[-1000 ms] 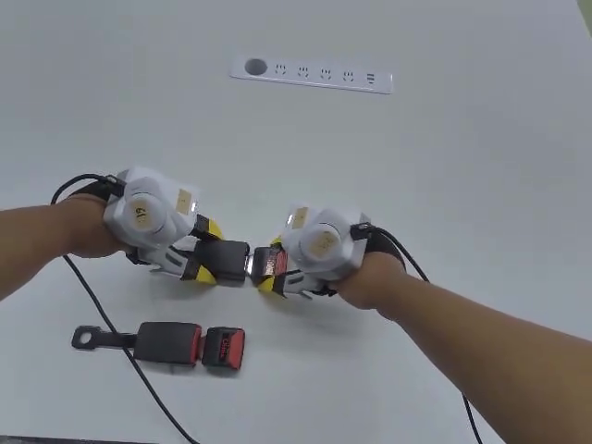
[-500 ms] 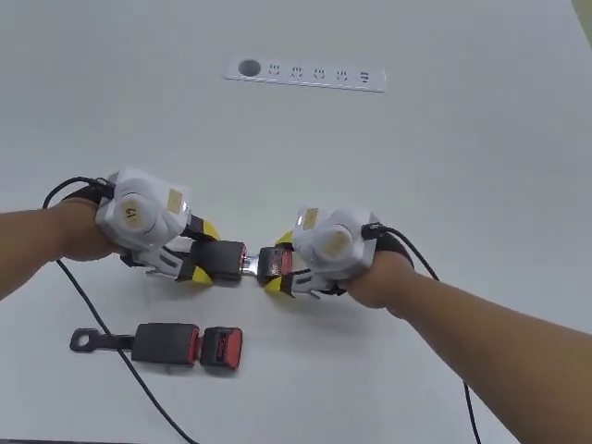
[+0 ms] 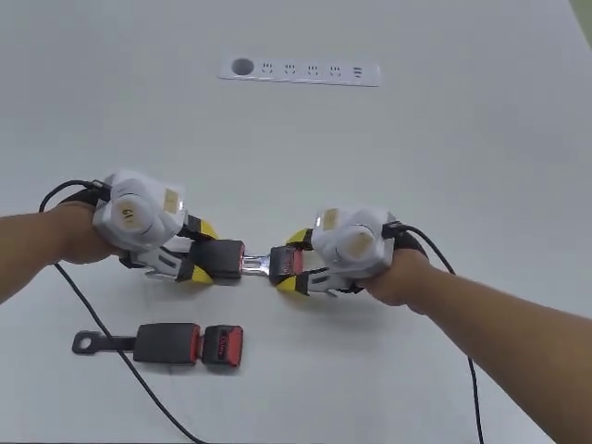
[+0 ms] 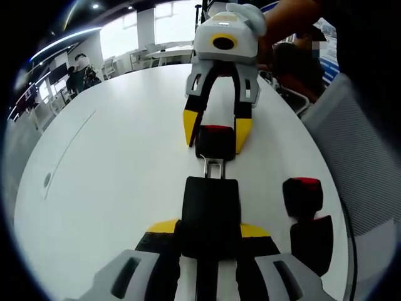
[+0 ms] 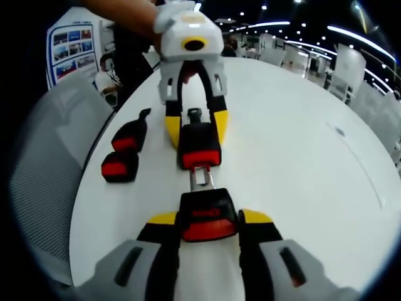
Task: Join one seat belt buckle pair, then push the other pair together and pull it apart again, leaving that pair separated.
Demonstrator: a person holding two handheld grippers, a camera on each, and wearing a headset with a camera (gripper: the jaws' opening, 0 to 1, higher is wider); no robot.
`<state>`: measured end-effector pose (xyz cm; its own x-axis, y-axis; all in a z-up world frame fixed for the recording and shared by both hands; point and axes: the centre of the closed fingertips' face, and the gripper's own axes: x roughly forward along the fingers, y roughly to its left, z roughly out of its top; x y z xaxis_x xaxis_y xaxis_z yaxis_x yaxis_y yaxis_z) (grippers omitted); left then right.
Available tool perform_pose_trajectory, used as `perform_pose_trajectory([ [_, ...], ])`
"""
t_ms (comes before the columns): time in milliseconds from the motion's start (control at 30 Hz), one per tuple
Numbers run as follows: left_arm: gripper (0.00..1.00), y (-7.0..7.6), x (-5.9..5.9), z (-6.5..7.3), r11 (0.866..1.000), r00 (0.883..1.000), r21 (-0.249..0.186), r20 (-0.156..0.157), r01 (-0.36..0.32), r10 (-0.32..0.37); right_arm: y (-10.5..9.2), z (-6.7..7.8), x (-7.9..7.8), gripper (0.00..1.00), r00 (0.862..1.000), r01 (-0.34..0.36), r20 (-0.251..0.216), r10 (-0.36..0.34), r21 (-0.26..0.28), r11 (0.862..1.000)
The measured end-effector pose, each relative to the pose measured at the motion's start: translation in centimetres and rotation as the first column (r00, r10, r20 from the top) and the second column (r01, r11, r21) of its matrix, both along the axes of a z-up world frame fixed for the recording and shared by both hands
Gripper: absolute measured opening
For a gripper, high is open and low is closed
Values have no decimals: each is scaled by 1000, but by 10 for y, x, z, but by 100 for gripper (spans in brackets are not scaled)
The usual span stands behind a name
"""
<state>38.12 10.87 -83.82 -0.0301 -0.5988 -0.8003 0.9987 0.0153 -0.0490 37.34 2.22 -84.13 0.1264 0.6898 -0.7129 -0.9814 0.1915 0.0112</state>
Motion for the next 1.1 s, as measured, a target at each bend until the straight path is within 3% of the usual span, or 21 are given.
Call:
perform_pose_trajectory([
  [533,35,1,-1,0,1000,1000,11,-6,-10,10,-47,-8,-1,37,999,46,-26,-46,6,999],
  [1100,35,0,0,0,1000,1000,27,-7,-12,13,-81,-4,0,37,997,75,-32,-75,6,997],
])
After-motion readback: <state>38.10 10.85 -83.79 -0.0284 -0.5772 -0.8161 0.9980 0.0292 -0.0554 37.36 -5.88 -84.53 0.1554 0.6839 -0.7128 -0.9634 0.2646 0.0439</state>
